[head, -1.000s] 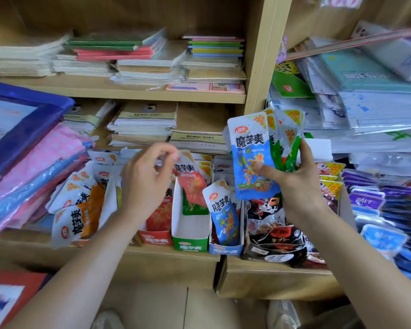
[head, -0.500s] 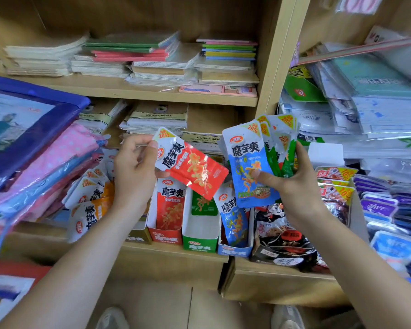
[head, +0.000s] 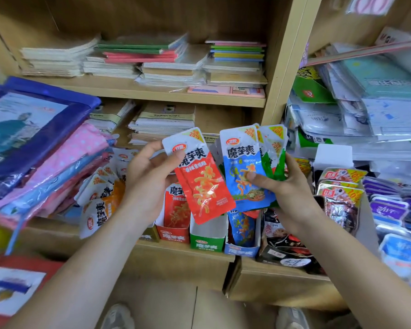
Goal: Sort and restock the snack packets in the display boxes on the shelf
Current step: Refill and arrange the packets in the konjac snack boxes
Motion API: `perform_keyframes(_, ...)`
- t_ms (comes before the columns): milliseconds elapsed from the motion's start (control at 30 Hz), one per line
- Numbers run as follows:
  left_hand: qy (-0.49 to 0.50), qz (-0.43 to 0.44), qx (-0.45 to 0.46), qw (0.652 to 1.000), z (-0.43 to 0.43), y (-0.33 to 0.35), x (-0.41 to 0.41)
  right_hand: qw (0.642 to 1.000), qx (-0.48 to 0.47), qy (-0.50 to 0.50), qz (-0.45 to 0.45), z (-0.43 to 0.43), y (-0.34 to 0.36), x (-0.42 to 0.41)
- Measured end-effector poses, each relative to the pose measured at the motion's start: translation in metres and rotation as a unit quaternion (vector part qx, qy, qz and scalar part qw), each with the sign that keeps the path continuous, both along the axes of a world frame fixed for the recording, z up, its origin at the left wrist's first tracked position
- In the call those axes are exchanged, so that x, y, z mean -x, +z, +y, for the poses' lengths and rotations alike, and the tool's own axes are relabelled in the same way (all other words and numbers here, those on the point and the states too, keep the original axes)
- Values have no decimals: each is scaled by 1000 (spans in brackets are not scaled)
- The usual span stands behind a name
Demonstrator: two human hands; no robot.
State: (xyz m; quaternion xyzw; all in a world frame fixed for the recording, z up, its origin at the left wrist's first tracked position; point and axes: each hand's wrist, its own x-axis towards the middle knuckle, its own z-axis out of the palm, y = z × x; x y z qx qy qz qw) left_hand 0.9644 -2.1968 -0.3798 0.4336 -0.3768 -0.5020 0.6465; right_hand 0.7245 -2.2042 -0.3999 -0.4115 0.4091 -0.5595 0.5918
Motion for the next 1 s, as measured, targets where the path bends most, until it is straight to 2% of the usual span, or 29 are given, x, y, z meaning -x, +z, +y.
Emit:
perform_keyframes(67,-1,-36,15,999,2,-1,7,1000,2,4,4,1,0,-4)
perform_keyframes(167,49,-130,39,990,3,-7,20,1000,-8,26,-7,3,0,-11)
perform_keyframes(300,110,-238,108,959,-6,-9,31,999,-19,26,-21,3,2,-13)
perform_keyframes(433,122,-295,158,935,-23,-6,45,1000,-1,2,-13,-1,5,-6)
perform_keyframes(533,86,-295,161,938,-30,-8,53,999,14,-32,8,-4,6,1)
perform_keyframes(667,3,-232,135,963,-38,-13,55,998,8,-62,-13,-5,3,4)
perform_keyframes(800,16,-258,121,959,-41,-24,55,998,6,-65,28,-2,-8,-5)
perform_keyframes(933,-46,-229,92,968,-38,-25,49,996,31,-78,43,-9,-8,-2)
perform_keyframes(1000,-84,-246,81,962,-35,-24,45,995,41,-82,47,-10,-8,-2)
